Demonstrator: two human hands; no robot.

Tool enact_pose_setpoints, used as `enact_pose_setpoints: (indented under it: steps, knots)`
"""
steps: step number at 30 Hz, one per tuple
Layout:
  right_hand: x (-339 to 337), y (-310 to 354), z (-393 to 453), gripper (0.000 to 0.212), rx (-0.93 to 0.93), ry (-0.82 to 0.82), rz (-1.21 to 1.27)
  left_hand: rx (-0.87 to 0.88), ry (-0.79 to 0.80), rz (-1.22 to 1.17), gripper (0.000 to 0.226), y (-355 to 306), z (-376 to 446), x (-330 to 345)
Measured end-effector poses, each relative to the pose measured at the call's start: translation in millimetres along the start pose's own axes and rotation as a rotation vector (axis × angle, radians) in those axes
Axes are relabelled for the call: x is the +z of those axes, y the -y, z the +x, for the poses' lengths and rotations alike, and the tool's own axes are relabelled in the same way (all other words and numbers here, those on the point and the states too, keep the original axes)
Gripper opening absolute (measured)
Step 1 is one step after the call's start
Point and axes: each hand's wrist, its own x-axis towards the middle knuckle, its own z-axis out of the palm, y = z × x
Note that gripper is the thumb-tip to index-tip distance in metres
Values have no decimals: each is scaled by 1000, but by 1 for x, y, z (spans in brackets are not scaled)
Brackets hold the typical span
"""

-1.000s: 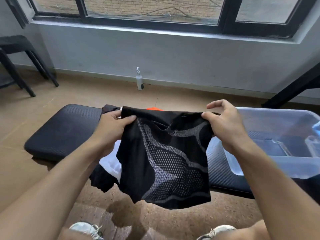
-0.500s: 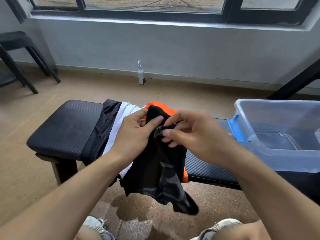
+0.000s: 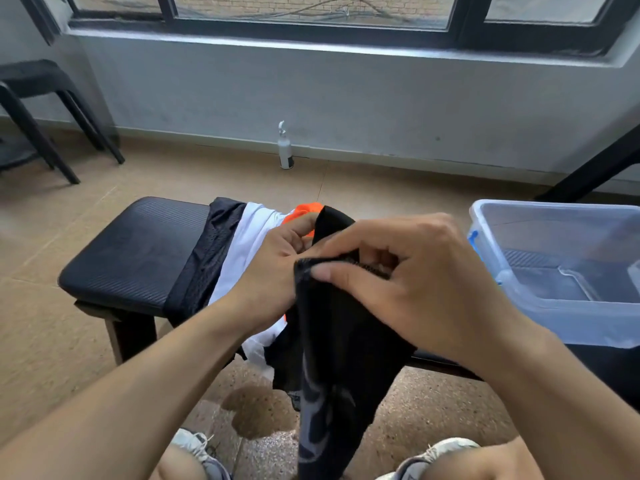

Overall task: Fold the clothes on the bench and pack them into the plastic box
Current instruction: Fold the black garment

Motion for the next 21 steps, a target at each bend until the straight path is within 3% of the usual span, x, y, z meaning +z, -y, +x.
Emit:
enact_pose_setpoints:
  steps: [3, 9, 11, 13, 14, 21]
  knots:
    - [7, -15, 5, 16, 147, -115, -145, -47, 26, -25, 24, 6, -2, 5]
    - [17, -33, 9, 25, 286, -177, -153, -237, 39, -322, 50, -2, -6, 17]
    - [18, -37, 10, 25, 293, -176, -143, -215, 69, -281, 40, -1, -6, 15]
    - [18, -41, 11, 24, 301, -154, -96, -134, 67, -114, 27, 2, -3, 10]
    - [17, -43, 12, 24, 306, -142, -62, -107, 54, -59, 31, 5, -2, 7]
    - [-8, -57, 13, 25, 308, 79, 50, -98, -47, -89, 31, 4, 0, 2]
